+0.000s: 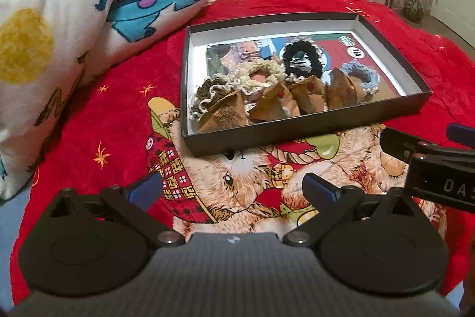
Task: Organize objects
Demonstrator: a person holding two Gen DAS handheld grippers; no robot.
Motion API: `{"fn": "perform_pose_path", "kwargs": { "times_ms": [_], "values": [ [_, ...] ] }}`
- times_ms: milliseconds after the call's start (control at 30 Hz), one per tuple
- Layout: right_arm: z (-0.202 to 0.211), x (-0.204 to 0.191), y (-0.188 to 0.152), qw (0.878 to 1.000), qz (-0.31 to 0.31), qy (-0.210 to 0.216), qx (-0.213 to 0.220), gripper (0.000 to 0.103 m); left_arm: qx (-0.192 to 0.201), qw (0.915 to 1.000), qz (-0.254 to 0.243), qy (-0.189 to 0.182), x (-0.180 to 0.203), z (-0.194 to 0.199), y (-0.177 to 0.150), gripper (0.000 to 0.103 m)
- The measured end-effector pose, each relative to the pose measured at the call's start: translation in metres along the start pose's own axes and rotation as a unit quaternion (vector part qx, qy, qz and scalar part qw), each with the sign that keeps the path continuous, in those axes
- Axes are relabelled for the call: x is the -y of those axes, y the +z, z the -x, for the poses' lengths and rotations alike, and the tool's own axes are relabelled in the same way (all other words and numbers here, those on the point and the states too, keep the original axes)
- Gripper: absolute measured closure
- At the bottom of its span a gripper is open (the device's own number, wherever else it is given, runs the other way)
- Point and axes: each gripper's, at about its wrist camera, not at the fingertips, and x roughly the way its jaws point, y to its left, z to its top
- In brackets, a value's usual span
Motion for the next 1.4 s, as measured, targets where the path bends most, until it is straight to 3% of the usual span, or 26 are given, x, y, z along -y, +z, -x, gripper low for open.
{"fn": "perform_pose_path", "kwargs": {
  "times_ms": [233,633,800,1100,1300,1400],
  "values": [
    [0.0,-0.001,0.0,1.0,0.002,-0.002,0.001,0.0,0.01,0.9997,-0.024,0.005,0.006,0.001,-0.001,0.0],
    [0.0,0.002,0.0,1.0,-0.003,-0.003,0.002,0.0,0.003,0.9998,-0.019,0.002,0.005,-0.001,-0.002,0.0],
    [-0.003,0.003,0.004,1.0,0.012,-0.024,0.012,0.0,-0.005,0.9999,-0.009,-0.008,0.002,-0.004,-0.002,0.0],
    [0.002,0.009,0.01,0.998,0.038,-0.054,0.023,0.0,-0.023,0.9972,0.064,-0.032,-0.019,-0.002,-0.003,0.0],
    [-0.009,0.015,0.015,0.997,0.048,-0.056,0.002,0.0,-0.048,0.9875,0.143,-0.047,-0.035,-0.012,-0.004,0.0],
    [-0.019,0.02,0.019,0.998,0.036,-0.052,-0.012,0.0,-0.048,0.9868,0.15,-0.037,-0.036,-0.014,-0.005,0.0]
  ]
}}
